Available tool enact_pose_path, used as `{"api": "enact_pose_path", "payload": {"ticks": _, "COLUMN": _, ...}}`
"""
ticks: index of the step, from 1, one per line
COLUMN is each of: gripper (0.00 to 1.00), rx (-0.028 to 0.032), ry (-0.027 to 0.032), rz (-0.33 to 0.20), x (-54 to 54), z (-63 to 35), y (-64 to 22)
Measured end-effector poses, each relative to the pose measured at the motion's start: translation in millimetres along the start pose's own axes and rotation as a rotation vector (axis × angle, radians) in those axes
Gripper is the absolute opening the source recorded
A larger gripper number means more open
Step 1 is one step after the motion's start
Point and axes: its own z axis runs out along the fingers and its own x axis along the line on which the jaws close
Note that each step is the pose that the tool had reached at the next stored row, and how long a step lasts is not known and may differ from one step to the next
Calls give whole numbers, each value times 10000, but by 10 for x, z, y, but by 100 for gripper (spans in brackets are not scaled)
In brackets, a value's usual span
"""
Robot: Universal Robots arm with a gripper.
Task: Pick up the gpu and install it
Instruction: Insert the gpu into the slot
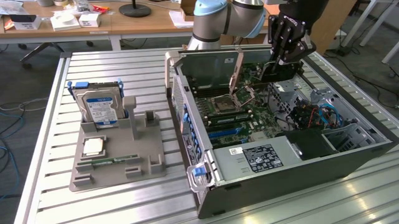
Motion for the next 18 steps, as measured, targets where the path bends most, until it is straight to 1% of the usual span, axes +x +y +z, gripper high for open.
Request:
{"api": "enact_pose_path", "payload": {"ticks": 2, "gripper": 26, "rx": -9, "ry": 8, "rz": 0, "x": -2, "z": 1, "y": -1}}
{"api": "enact_pose_path", "payload": {"ticks": 4, "gripper": 26, "rx": -99, "ry": 15, "rz": 5, "x": -2, "z": 1, "y": -5}}
{"api": "enact_pose_path", "payload": {"ticks": 5, "gripper": 26, "rx": -134, "ry": 17, "rz": 5, "x": -1, "z": 0, "y": -7}}
{"api": "enact_pose_path", "payload": {"ticks": 7, "gripper": 26, "rx": -181, "ry": 17, "rz": 6, "x": -2, "z": 1, "y": -9}}
{"api": "enact_pose_path", "payload": {"ticks": 10, "gripper": 26, "rx": -269, "ry": 23, "rz": 9, "x": -2, "z": 1, "y": -14}}
{"api": "enact_pose_path", "payload": {"ticks": 12, "gripper": 26, "rx": -301, "ry": 24, "rz": 11, "x": -2, "z": 1, "y": -17}}
{"api": "enact_pose_path", "payload": {"ticks": 14, "gripper": 26, "rx": -360, "ry": 32, "rz": 12, "x": -3, "z": 2, "y": -24}}
{"api": "enact_pose_path", "payload": {"ticks": 15, "gripper": 26, "rx": -375, "ry": 35, "rz": 13, "x": -2, "z": 2, "y": -25}}
{"api": "enact_pose_path", "payload": {"ticks": 18, "gripper": 26, "rx": -376, "ry": 37, "rz": 14, "x": -2, "z": 1, "y": -25}}
